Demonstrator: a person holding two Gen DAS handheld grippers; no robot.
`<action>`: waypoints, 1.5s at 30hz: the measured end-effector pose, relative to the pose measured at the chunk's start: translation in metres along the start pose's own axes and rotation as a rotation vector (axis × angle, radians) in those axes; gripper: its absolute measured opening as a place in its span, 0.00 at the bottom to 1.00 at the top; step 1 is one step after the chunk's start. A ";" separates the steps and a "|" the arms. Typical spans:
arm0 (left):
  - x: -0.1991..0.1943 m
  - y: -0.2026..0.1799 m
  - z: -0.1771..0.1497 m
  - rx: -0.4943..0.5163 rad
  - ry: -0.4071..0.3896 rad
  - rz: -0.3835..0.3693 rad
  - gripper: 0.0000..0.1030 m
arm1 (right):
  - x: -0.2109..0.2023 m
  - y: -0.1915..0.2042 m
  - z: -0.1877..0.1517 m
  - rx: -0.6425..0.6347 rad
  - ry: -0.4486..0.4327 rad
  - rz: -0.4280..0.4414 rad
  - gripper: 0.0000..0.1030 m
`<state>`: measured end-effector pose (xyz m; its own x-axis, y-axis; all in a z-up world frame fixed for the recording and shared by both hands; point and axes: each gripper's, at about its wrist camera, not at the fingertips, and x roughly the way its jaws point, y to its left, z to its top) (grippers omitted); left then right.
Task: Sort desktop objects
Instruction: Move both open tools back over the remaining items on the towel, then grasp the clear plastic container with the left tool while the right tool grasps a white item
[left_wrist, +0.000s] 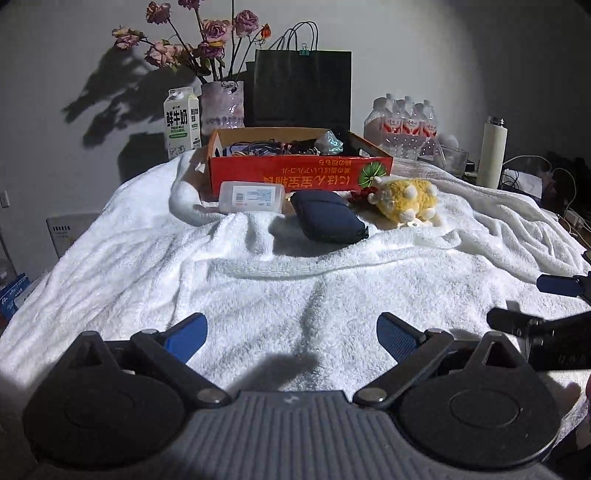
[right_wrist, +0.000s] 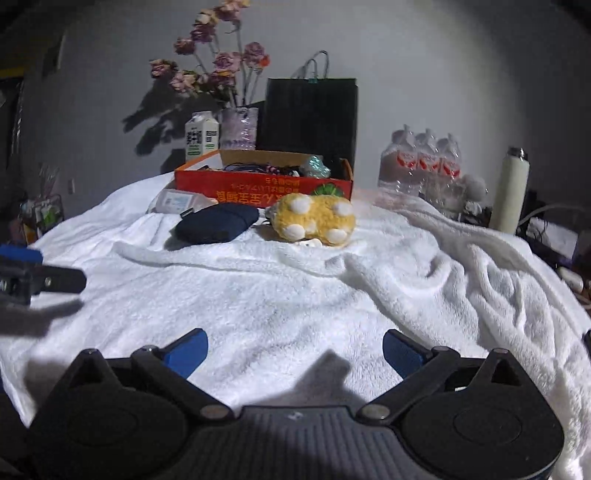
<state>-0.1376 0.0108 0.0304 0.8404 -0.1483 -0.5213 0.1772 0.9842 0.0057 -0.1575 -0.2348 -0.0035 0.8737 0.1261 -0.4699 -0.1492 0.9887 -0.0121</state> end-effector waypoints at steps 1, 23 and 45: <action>0.001 -0.001 0.000 0.005 0.001 -0.001 0.98 | 0.002 -0.003 0.001 0.025 0.001 0.004 0.95; 0.197 0.044 0.122 0.089 0.014 0.080 1.00 | 0.162 -0.010 0.098 -0.014 0.124 -0.001 0.50; 0.062 0.040 0.083 -0.095 -0.051 0.055 0.80 | 0.066 -0.001 0.081 0.035 0.008 0.107 0.25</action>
<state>-0.0360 0.0328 0.0686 0.8727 -0.0962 -0.4788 0.0826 0.9954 -0.0493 -0.0624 -0.2205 0.0366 0.8499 0.2303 -0.4740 -0.2251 0.9719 0.0688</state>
